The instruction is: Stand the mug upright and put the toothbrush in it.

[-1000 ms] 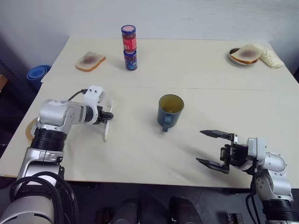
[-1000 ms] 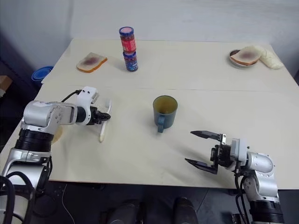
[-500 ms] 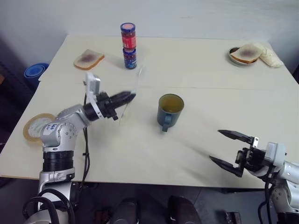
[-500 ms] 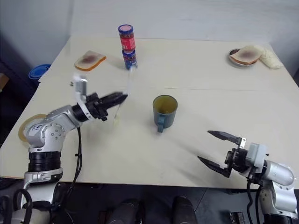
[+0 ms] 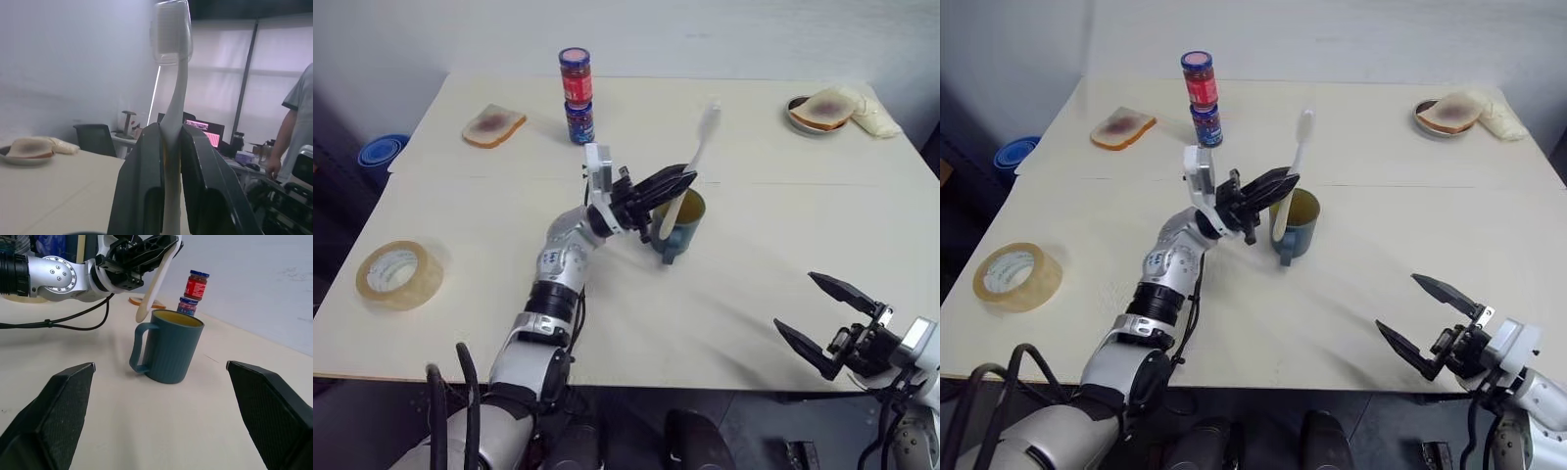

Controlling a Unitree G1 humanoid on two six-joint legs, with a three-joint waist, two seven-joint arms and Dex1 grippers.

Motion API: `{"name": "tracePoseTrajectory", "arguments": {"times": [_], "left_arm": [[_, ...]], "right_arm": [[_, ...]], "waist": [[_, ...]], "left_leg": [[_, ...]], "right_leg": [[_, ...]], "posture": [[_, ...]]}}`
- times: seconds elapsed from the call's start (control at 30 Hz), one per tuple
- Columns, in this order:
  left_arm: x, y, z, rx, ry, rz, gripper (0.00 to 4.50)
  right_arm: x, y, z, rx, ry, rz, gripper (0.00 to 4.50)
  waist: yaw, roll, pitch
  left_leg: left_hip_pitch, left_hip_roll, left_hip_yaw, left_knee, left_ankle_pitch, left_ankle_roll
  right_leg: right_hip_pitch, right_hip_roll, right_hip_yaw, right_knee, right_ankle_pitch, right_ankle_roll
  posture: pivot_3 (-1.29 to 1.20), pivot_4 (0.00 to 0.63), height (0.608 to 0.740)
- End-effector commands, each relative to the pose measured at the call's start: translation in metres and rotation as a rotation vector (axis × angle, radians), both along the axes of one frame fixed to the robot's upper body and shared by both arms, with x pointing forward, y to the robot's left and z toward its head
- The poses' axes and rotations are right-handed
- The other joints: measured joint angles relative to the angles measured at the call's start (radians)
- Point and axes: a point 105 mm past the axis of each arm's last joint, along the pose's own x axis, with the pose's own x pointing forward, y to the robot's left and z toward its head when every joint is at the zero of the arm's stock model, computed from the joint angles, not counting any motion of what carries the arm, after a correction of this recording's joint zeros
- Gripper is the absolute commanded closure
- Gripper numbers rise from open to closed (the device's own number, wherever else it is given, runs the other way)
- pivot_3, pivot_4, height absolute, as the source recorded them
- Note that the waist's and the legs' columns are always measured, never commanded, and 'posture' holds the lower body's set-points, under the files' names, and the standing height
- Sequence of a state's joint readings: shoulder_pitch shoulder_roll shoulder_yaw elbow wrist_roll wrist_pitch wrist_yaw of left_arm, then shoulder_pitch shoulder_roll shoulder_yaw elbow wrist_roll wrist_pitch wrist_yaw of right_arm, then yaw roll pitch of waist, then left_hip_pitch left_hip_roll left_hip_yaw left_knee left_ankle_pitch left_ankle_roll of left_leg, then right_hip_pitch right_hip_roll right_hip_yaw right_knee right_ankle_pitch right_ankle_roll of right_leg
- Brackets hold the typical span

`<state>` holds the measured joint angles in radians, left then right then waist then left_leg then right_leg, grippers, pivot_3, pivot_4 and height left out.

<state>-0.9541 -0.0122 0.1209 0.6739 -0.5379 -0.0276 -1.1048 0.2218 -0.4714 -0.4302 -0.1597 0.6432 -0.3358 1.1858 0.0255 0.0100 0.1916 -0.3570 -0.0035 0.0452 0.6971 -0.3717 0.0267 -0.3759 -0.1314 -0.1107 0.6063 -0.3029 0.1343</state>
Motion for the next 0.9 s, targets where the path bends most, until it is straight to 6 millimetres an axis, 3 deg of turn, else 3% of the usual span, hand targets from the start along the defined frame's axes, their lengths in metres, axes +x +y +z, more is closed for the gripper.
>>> {"name": "tracePoseTrajectory", "arguments": {"times": [0.03,0.17,0.33,0.43,0.5,0.73,0.9], "left_arm": [[0.007,0.002,0.004,-0.019,-0.017,0.051,4.32],[0.000,0.005,0.011,-0.027,-0.033,-0.008,4.32],[0.016,0.020,0.035,-0.114,-0.029,0.080,4.32],[0.015,0.008,0.045,-0.145,-0.023,0.043,4.32],[0.016,-0.002,0.043,-0.127,-0.039,0.057,4.32],[0.022,-0.034,-0.003,0.027,-0.001,0.110,4.32],[0.034,-0.023,-0.004,-0.002,0.083,0.146,2.72]], "right_arm": [[-0.006,0.011,0.008,-0.011,-0.052,-0.003,0.00],[-0.009,0.017,0.009,-0.015,-0.042,-0.008,0.00],[-0.005,0.027,0.013,-0.015,-0.035,0.002,0.00],[-0.001,0.038,0.021,-0.009,-0.039,0.015,0.00],[0.001,0.043,0.026,-0.009,-0.043,0.019,0.00],[0.008,0.055,0.041,0.007,-0.067,0.016,0.00],[0.013,0.059,0.049,0.019,-0.076,0.005,0.00]], "waist": [[0.001,0.000,0.000],[0.001,0.000,0.000],[0.003,0.000,0.000],[0.004,0.000,0.000],[0.007,0.000,0.000],[0.015,-0.001,0.001],[0.014,-0.001,0.001]], "left_leg": [[0.000,0.000,-0.001,0.000,0.000,0.000],[0.000,0.000,-0.004,0.000,0.000,0.000],[-0.001,0.000,-0.005,0.001,0.000,0.001],[-0.001,0.000,-0.005,0.001,0.000,0.001],[-0.001,0.000,-0.006,0.001,0.000,0.001],[-0.002,-0.002,-0.003,0.000,0.000,0.001],[-0.003,-0.001,0.000,0.000,0.000,0.001]], "right_leg": [[0.000,0.000,0.000,0.000,0.000,0.000],[0.000,0.000,0.000,0.000,0.000,0.000],[0.000,-0.001,0.000,0.000,0.000,0.000],[0.000,-0.001,0.000,0.000,0.000,0.000],[0.000,-0.001,0.000,0.000,0.000,0.000],[0.000,0.000,-0.002,-0.001,0.000,0.000],[-0.001,0.000,-0.002,-0.001,0.000,0.000]], "posture": [[0.00,0.150,0.740],[0.00,0.150,0.740],[0.00,0.150,0.740],[0.00,0.150,0.740],[0.00,0.150,0.740],[0.00,0.150,0.740],[0.00,0.150,0.740]]}}
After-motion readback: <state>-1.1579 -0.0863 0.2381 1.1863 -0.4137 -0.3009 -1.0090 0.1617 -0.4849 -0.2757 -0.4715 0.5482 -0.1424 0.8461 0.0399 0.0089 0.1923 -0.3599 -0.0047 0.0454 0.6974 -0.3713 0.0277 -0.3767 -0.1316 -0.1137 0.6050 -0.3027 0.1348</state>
